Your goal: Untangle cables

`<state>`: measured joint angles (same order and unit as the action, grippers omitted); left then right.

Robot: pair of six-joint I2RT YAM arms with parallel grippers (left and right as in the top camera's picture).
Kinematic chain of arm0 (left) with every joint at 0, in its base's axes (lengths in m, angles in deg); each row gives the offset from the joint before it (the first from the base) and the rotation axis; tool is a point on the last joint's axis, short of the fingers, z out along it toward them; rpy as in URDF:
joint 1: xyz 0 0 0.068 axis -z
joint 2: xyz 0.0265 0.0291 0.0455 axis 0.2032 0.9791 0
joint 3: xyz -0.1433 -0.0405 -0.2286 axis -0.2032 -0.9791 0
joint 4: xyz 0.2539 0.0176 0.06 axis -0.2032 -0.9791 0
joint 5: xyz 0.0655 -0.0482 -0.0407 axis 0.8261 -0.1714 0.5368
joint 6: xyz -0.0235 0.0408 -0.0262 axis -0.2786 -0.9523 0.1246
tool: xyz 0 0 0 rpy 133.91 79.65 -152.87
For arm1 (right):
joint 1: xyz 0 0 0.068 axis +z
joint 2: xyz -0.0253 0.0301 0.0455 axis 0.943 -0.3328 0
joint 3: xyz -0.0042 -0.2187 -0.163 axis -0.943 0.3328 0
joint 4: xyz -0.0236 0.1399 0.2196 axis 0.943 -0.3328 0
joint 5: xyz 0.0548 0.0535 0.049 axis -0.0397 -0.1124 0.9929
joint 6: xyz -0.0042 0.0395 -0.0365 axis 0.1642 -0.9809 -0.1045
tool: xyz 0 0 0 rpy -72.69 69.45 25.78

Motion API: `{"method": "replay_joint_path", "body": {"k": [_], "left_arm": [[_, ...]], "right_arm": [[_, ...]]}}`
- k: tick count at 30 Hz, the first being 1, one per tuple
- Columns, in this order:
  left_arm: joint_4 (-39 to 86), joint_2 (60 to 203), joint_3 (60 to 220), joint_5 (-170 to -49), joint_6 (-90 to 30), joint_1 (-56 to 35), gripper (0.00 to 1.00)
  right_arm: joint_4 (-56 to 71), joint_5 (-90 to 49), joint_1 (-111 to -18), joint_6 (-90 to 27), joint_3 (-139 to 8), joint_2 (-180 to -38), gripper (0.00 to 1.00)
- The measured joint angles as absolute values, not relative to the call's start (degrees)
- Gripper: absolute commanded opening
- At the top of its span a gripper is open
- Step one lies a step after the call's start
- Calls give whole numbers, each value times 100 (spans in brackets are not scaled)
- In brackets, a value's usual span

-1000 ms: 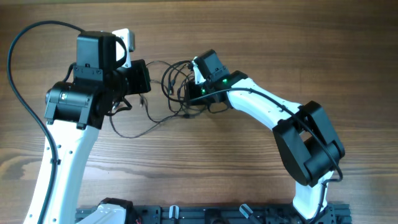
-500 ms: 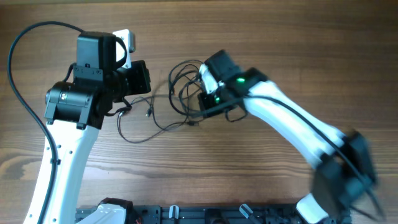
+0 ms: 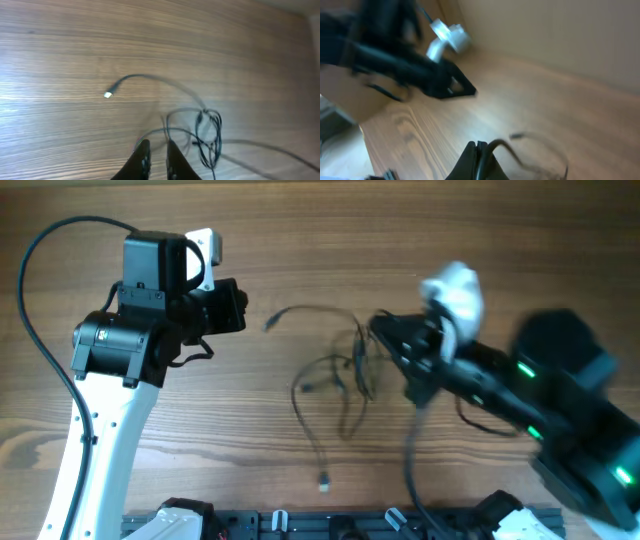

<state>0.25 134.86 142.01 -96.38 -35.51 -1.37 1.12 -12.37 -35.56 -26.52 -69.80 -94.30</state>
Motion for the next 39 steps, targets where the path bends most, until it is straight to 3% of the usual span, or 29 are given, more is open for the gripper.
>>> {"method": "replay_joint_path", "body": {"k": [7, 14, 17, 25, 31, 39], "left_arm": [[25, 13486, 14201, -10895, -4353, 77, 23], [25, 13494, 14201, -11507, -5804, 1021, 30], [27, 13551, 14201, -11535, -6292, 1423, 29], [-176, 14198, 14201, -11220, -6705, 1664, 25], [-244, 14756, 14201, -11150, -6753, 1685, 27], [-394, 15241, 14201, -11332, -6972, 2090, 31]], "right_arm": [[451, -1036, -3556, -2630, -6985, -8923, 4], [531, -734, -3556, -2508, -6985, -8930, 4], [442, -874, -3549, -2503, -6985, -8927, 4], [354, -3379, -3547, -2693, -6985, -8930, 4], [1106, -5437, -3547, -2879, -6982, -8930, 4], [1906, -6390, -3547, -2884, -6985, -8930, 4]]}}
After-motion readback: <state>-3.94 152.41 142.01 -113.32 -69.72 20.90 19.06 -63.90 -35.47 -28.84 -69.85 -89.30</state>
